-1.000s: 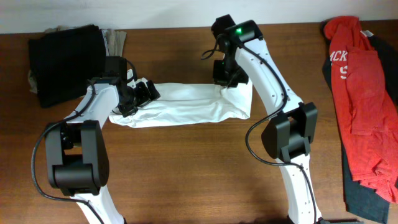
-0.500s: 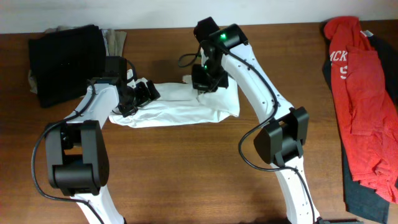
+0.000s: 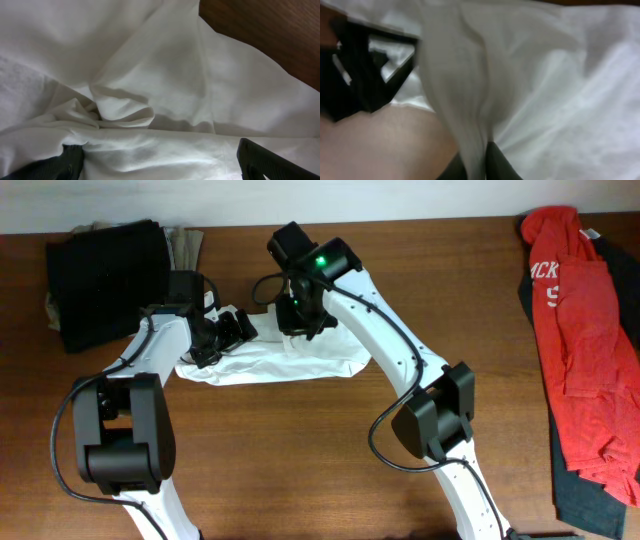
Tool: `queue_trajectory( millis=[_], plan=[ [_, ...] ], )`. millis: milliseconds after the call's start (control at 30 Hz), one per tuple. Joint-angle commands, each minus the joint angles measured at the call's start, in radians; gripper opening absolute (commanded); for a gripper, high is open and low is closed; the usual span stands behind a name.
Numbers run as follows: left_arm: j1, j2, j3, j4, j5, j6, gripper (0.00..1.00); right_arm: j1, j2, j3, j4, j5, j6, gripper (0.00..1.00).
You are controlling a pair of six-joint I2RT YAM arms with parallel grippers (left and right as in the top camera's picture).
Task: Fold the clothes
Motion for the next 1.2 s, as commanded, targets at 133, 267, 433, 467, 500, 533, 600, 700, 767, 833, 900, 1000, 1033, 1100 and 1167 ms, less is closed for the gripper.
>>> queue_trajectory(
  millis=[133, 267, 433, 467, 500, 533, 600, 700, 767, 833, 900, 1000, 1033, 1100, 1167],
  plan=[
    [0.025, 0.093, -0.066, -0.039, -0.135, -0.002, 0.99, 0.002, -0.022, -0.156, 0.139, 0.016, 0.027, 0.66],
    [0.025, 0.093, -0.066, -0.049, -0.134, 0.008, 0.99, -0.047, -0.042, -0.098, 0.052, 0.027, 0.0, 0.78],
    [0.025, 0.091, -0.057, -0.129, -0.077, 0.116, 0.99, -0.23, -0.047, 0.004, -0.166, 0.024, -0.031, 0.79],
    [0.025, 0.088, -0.048, -0.144, -0.071, 0.123, 0.99, -0.253, -0.043, -0.005, -0.179, 0.023, -0.034, 0.68],
    [0.025, 0.083, -0.021, -0.177, -0.07, 0.126, 0.99, -0.278, -0.043, -0.02, -0.186, -0.013, -0.08, 0.37],
    [0.025, 0.077, 0.011, -0.215, -0.069, 0.13, 0.99, -0.29, -0.043, -0.041, -0.181, -0.056, -0.114, 0.12],
    [0.02, 0.063, 0.064, -0.273, -0.069, 0.156, 0.99, -0.288, -0.043, -0.081, -0.166, -0.07, -0.116, 0.04],
    [-0.018, 0.042, 0.119, -0.313, 0.016, 0.264, 0.98, -0.272, -0.043, -0.161, -0.113, -0.083, -0.116, 0.04],
    [-0.064, 0.042, 0.121, -0.315, 0.024, 0.264, 0.95, -0.253, -0.043, -0.229, -0.081, -0.086, -0.116, 0.04],
    [-0.1, 0.042, 0.122, -0.312, 0.024, 0.264, 0.95, -0.242, -0.043, -0.291, -0.069, -0.084, -0.116, 0.04],
    [-0.141, 0.042, 0.122, -0.312, 0.024, 0.265, 0.94, -0.243, -0.043, -0.357, -0.043, -0.077, -0.116, 0.04],
    [-0.191, 0.042, 0.122, -0.303, 0.02, 0.264, 0.94, -0.245, -0.043, -0.452, 0.032, -0.077, -0.112, 0.04],
    [-0.204, 0.042, 0.122, -0.292, 0.013, 0.264, 0.94, -0.245, -0.043, -0.484, 0.064, -0.077, -0.112, 0.04],
    [-0.207, 0.042, 0.122, -0.288, 0.013, 0.264, 0.94, -0.244, -0.043, -0.521, 0.103, -0.073, -0.112, 0.04],
    [-0.207, 0.042, 0.122, -0.288, 0.013, 0.264, 0.94, -0.245, -0.043, -0.537, 0.102, 0.022, -0.095, 0.04]
  ],
)
